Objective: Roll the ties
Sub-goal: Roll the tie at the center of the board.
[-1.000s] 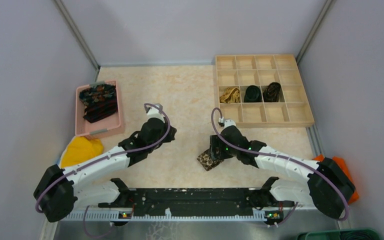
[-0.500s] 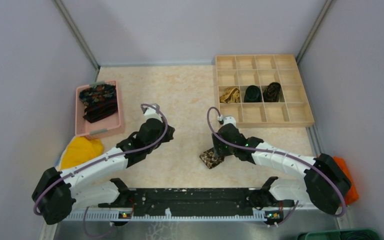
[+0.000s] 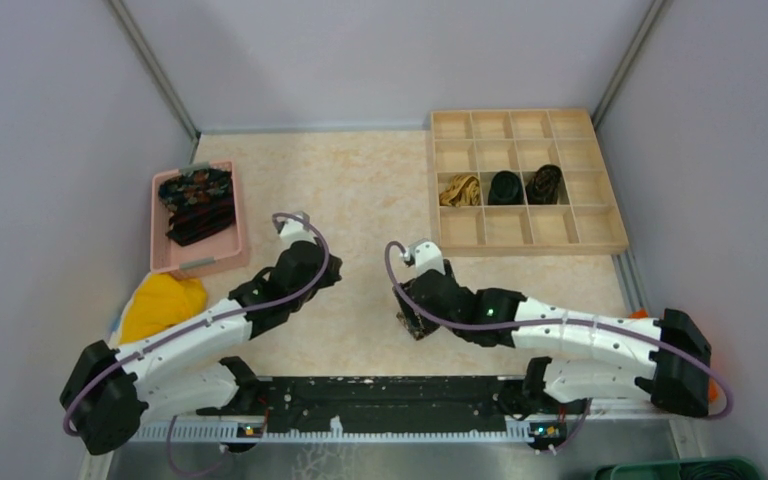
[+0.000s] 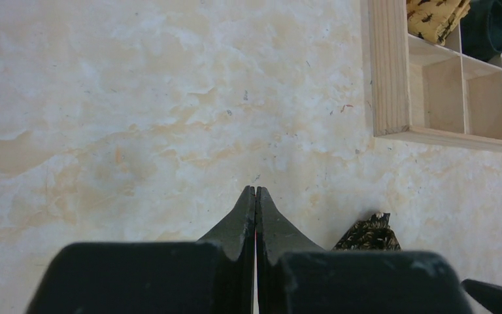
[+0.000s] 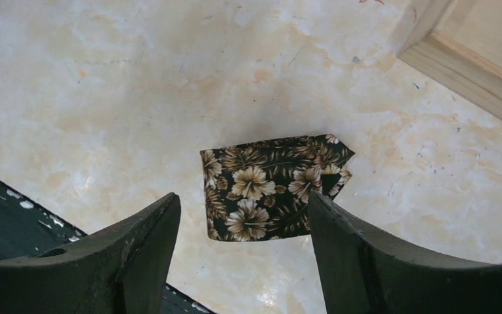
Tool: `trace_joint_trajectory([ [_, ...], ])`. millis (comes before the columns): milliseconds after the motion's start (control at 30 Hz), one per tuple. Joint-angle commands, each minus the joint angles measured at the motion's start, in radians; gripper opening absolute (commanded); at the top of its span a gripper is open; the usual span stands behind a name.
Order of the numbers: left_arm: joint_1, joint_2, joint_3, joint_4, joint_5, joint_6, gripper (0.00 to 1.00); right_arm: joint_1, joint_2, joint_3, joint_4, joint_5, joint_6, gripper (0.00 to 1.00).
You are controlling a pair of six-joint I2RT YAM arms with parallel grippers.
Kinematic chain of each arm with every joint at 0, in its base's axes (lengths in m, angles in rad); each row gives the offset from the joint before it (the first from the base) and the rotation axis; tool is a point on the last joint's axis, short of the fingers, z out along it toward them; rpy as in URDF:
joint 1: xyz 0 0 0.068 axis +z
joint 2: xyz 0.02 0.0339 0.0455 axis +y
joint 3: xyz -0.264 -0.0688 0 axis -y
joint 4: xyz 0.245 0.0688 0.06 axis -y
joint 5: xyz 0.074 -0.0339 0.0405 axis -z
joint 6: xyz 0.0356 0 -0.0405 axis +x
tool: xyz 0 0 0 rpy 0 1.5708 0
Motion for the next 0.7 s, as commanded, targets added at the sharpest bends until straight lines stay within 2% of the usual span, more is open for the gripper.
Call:
trace_joint_trajectory([
  [0, 0.004, -0.055, -0.019, -0.073, -0.082, -0.054, 0.0, 0.089, 0.086, 0.044, -0.069, 0.129, 0.007, 0.71],
  [200, 0.005, -0.111, -0.039, -0.099, -0.105, -0.059, 0.0, 0.15, 0.225, 0.071, -0.081, 0.18, 0.013, 0.73],
  [300, 0.005, -0.123, -0.044, -0.103, -0.085, -0.067, 0.0, 0.15, 0.242, 0.085, -0.144, 0.296, 0.094, 0.73],
  [467, -0.015, -0.08, -0.06, -0.001, 0.135, -0.068, 0.0, 0.116, 0.126, 0.098, -0.19, 0.312, 0.173, 0.7],
  [533, -0.091, -0.042, -0.046, 0.002, 0.132, -0.073, 0.0, 0.088, 0.066, 0.095, -0.225, 0.311, 0.239, 0.67],
  [600, -0.225, -0.004, -0.014, -0.02, 0.047, -0.067, 0.0, 0.034, 0.02, 0.078, -0.266, 0.291, 0.297, 0.64],
  [667, -0.328, 0.051, 0.026, -0.026, 0.027, -0.049, 0.0, -0.044, -0.032, 0.046, -0.279, 0.259, 0.336, 0.58],
])
